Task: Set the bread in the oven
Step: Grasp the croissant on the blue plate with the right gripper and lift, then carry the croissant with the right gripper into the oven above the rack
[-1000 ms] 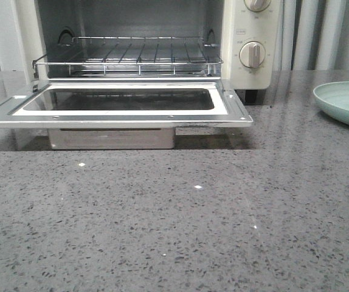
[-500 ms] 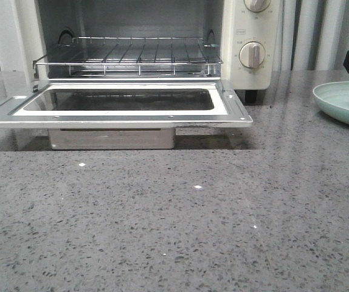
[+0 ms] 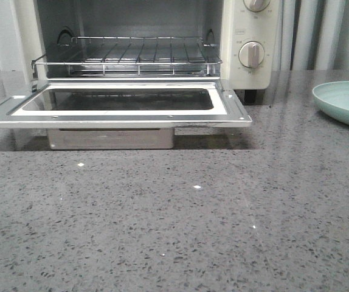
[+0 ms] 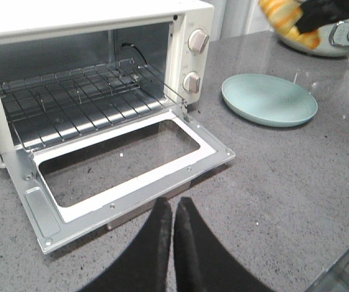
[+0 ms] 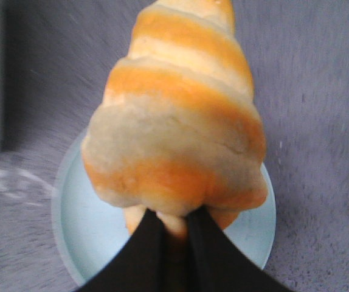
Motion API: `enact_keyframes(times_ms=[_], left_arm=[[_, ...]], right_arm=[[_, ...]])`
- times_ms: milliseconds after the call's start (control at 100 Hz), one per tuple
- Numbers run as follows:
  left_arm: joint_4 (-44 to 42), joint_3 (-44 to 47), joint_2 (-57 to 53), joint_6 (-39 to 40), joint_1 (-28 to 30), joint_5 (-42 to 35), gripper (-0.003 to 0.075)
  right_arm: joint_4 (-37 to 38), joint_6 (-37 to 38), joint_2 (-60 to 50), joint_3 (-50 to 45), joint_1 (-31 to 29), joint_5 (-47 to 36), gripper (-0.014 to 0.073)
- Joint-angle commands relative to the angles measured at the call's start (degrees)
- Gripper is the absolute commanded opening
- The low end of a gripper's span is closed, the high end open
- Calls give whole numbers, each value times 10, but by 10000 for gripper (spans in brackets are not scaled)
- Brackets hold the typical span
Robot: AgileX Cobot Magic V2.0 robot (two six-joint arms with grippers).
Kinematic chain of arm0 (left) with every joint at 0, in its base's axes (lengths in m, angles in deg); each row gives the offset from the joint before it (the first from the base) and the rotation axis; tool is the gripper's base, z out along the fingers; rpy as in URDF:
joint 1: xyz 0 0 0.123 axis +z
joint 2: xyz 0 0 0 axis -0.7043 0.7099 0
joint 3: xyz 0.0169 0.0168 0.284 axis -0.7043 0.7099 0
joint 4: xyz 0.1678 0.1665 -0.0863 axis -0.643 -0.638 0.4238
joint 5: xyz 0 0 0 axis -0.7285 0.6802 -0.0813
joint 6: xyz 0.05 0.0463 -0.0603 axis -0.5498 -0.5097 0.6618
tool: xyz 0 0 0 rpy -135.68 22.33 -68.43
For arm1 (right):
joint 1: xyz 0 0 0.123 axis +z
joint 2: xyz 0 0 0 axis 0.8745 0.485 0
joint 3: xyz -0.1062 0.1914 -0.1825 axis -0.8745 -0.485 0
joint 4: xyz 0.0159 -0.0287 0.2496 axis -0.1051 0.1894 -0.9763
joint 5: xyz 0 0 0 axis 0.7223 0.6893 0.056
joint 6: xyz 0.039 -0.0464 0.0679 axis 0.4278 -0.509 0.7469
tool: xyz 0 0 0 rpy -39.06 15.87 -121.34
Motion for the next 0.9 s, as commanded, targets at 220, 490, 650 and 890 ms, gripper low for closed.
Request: enact_keyframes(times_ms=[220, 490, 650, 890], left_arm=[[12, -13, 4, 5, 1, -91, -22], [8, -13, 4, 5, 1, -92, -22], [8, -13, 4, 5, 1, -92, -22], [8, -13, 4, 5, 1, -88, -22]], right_arm=[[-134, -75, -116, 26, 155, 17, -69], [-160, -174, -77, 26, 350, -67, -69], [-154, -224, 12, 49, 381, -59, -69], [-82, -224, 137, 152, 381, -24, -69]])
